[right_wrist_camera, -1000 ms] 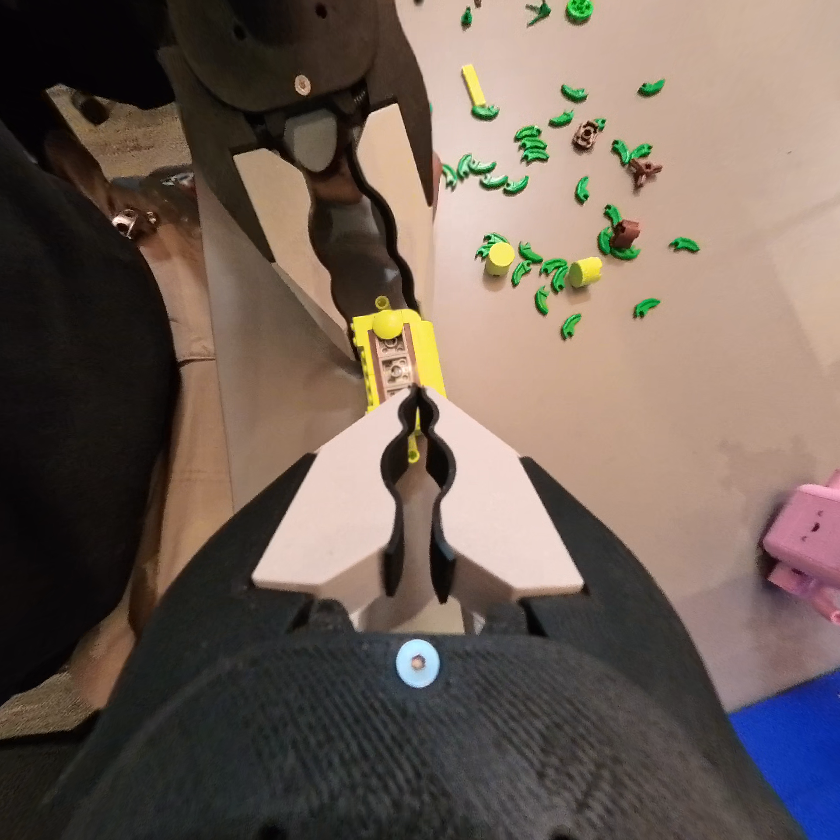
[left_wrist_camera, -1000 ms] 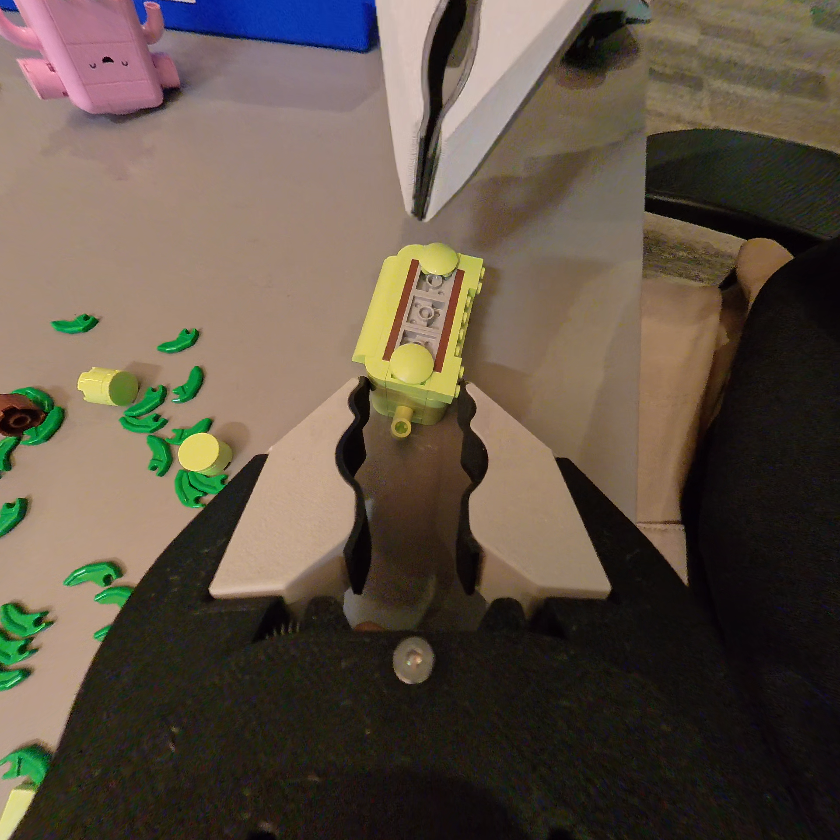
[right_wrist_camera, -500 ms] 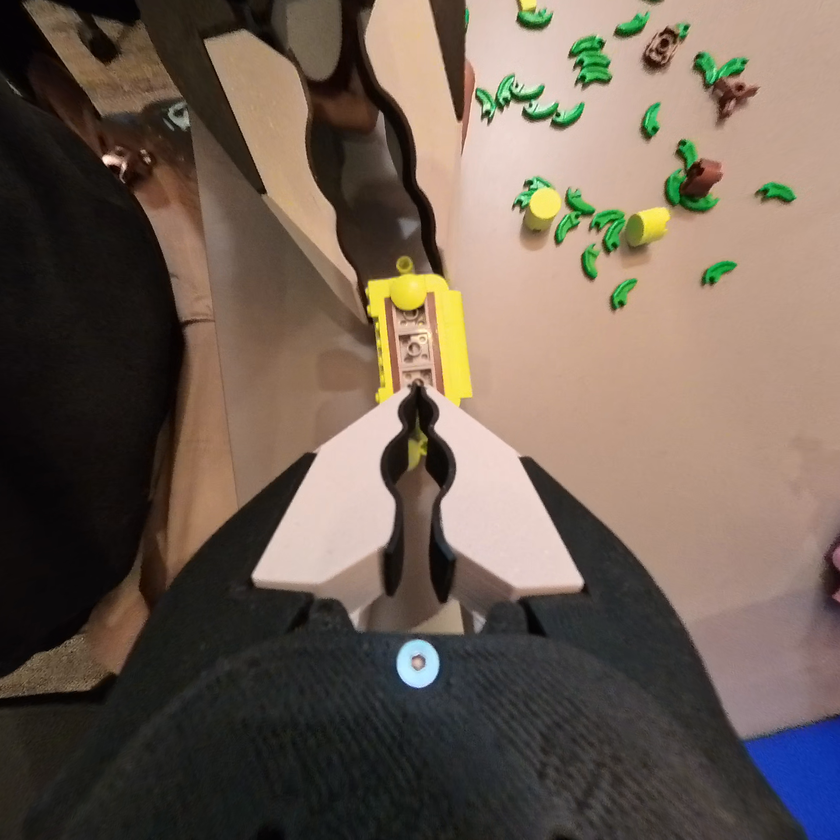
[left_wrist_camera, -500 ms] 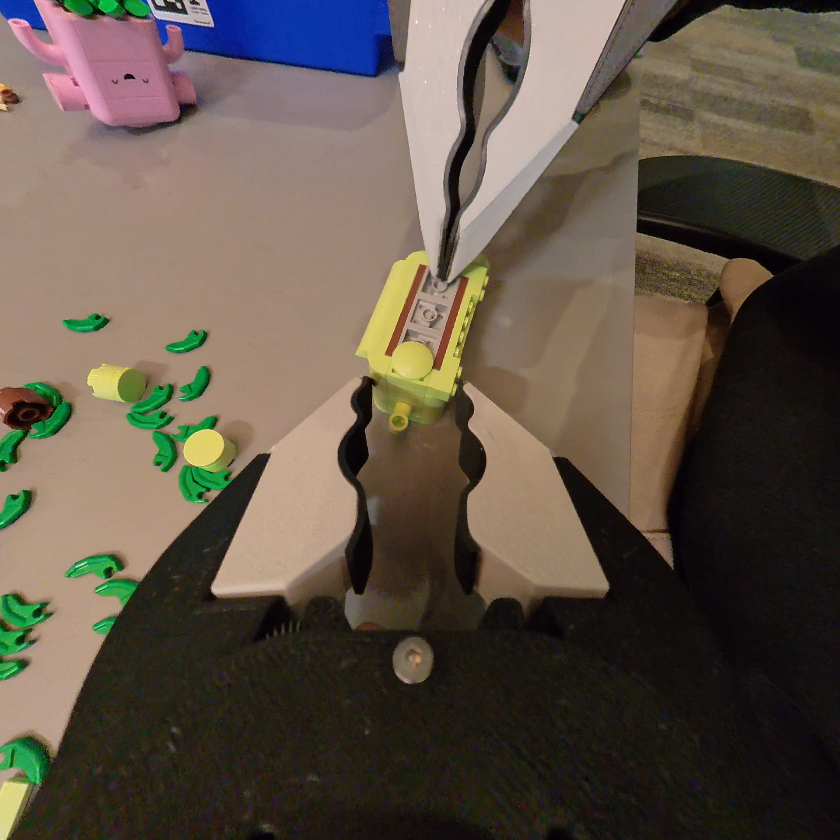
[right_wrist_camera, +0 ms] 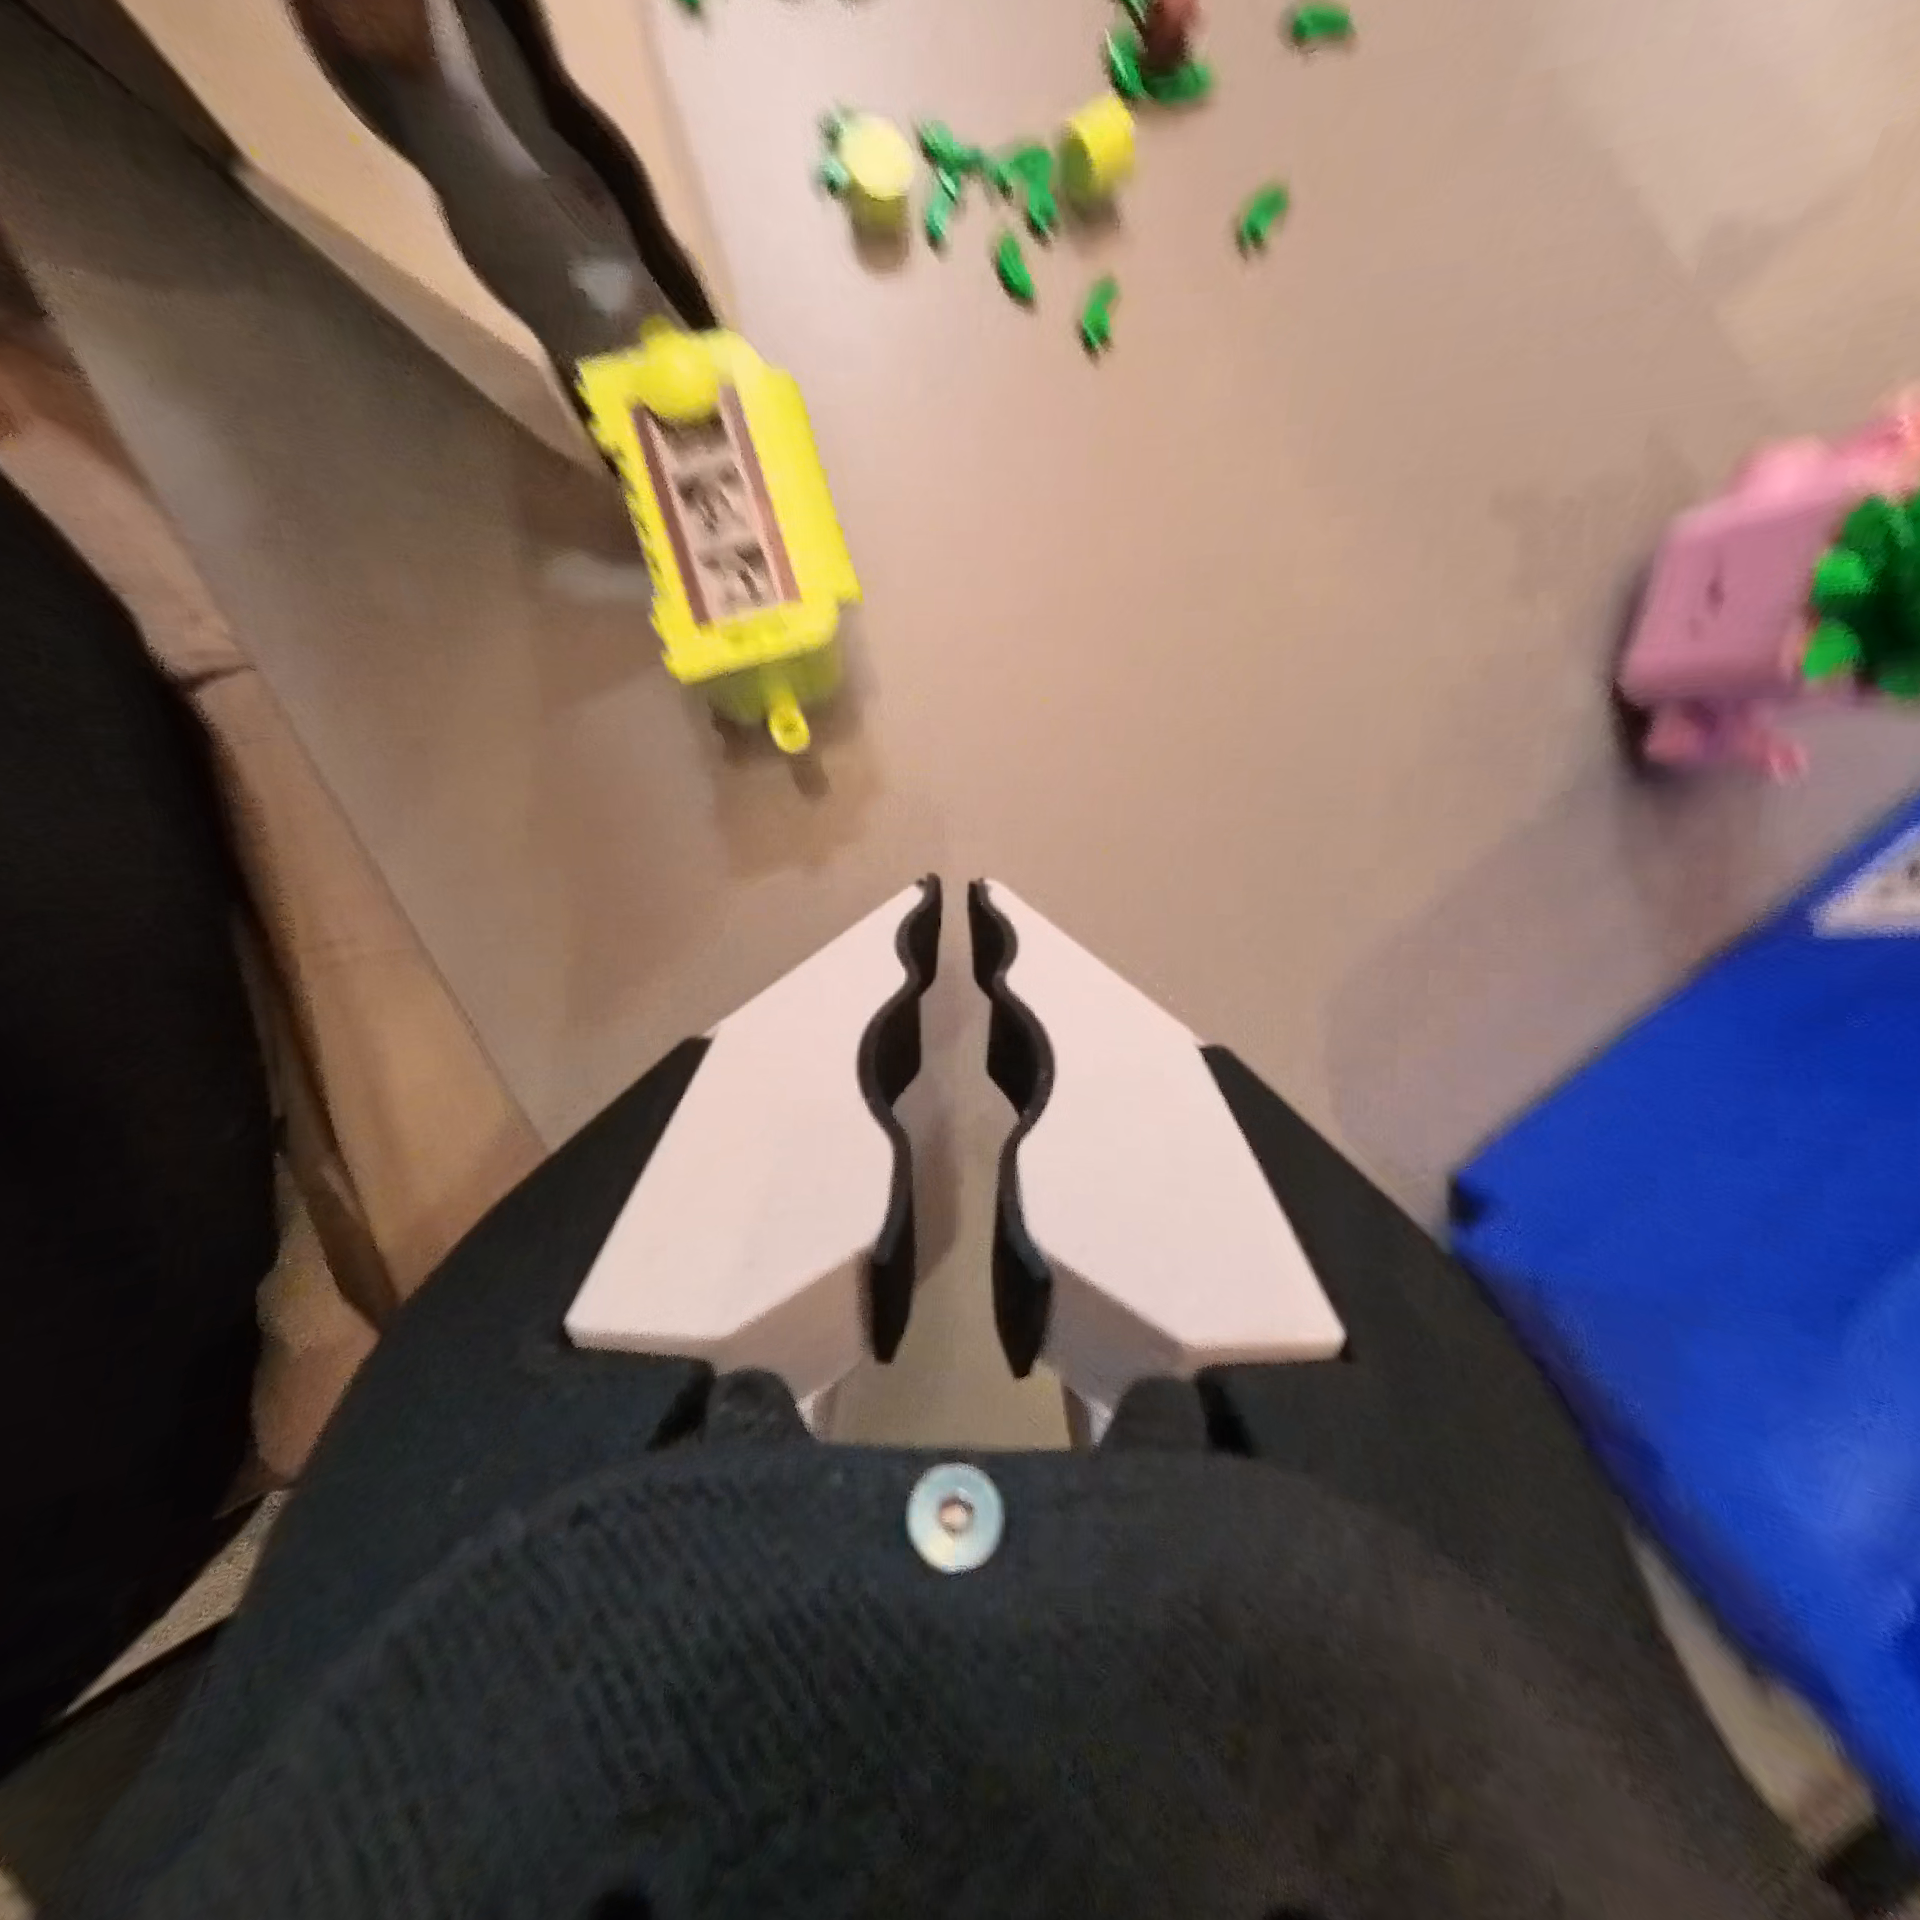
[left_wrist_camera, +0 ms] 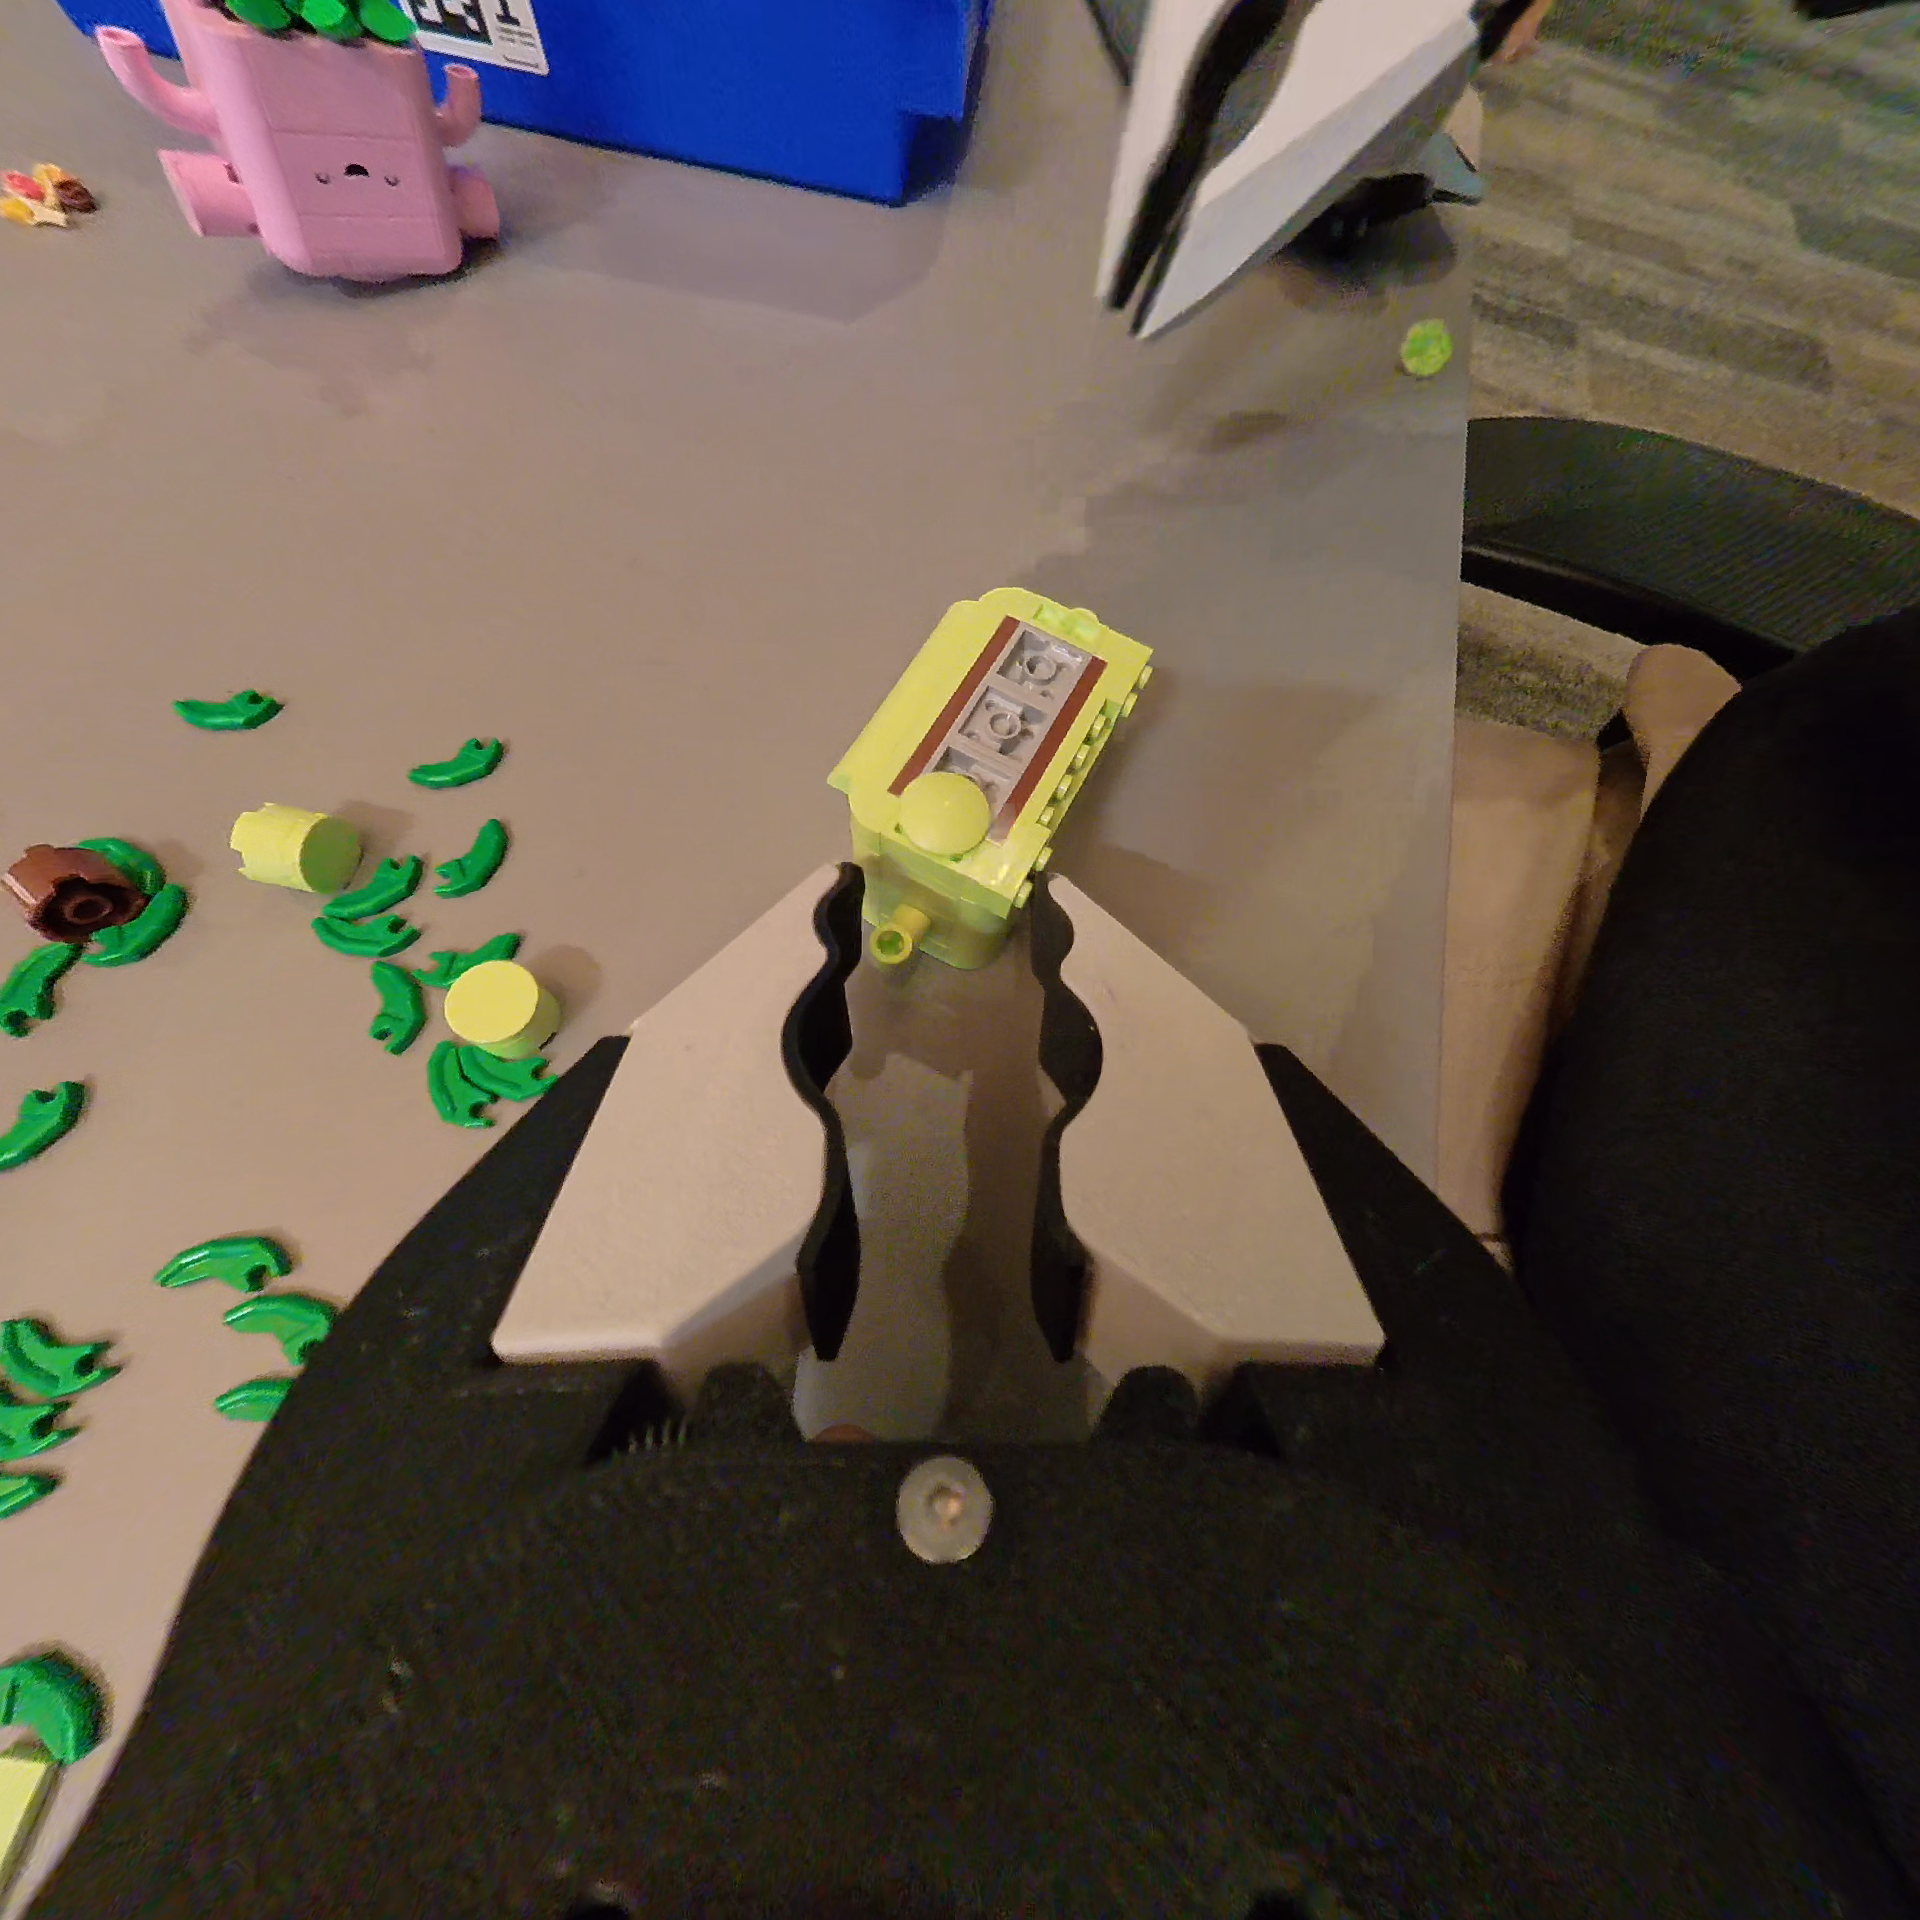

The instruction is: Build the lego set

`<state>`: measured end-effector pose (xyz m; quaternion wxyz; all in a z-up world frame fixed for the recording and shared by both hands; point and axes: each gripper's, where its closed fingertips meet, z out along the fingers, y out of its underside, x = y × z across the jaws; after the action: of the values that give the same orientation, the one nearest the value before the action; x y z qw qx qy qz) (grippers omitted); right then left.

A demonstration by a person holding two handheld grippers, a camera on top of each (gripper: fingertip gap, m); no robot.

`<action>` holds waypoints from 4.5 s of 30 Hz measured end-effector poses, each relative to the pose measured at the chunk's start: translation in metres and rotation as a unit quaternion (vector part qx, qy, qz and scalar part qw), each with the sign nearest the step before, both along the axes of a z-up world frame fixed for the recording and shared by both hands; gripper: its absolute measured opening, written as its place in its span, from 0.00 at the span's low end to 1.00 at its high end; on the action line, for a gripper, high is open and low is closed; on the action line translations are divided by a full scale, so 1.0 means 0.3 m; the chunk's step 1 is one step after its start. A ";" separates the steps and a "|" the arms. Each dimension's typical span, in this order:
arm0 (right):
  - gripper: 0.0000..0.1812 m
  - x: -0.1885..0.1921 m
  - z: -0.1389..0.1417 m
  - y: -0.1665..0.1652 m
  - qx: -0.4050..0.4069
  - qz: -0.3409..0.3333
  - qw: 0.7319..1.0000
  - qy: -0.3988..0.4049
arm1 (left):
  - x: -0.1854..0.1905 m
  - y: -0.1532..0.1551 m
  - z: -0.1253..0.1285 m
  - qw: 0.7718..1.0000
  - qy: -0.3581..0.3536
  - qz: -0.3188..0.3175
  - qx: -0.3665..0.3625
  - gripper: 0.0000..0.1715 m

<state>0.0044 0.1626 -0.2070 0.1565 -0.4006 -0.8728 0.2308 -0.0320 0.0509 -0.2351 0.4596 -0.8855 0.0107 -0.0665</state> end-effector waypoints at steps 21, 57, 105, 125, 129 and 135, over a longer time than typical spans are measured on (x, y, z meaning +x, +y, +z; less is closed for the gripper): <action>0.09 0.485 -0.180 0.307 0.052 -0.166 0.981 -0.087 | -0.024 -0.004 0.014 1.000 -0.004 -0.001 0.012 0.20; 0.06 0.251 0.114 -0.312 -0.367 0.073 0.923 -0.092 | 0.310 0.018 0.225 0.975 0.021 -0.141 0.172 0.20; 0.03 0.277 0.187 -0.391 -0.530 0.102 0.816 -0.210 | 0.407 -0.008 0.267 0.950 -0.094 -0.201 0.218 0.02; 0.12 0.124 0.064 -0.308 0.174 0.283 0.904 0.270 | 0.271 0.034 0.140 0.934 -0.347 -0.068 0.041 0.00; 0.13 0.140 0.055 -0.347 0.145 0.311 0.908 0.241 | 0.282 0.029 0.137 0.933 -0.350 -0.077 0.038 0.00; 0.11 0.130 0.024 -0.358 0.148 0.322 0.908 0.222 | 0.291 0.023 0.125 0.935 -0.342 -0.087 0.030 0.01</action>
<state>0.0434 0.0550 -0.1997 0.3206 -0.0080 -0.9214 0.2196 0.0554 0.0579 -0.1977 0.4543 -0.7907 -0.0677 -0.4047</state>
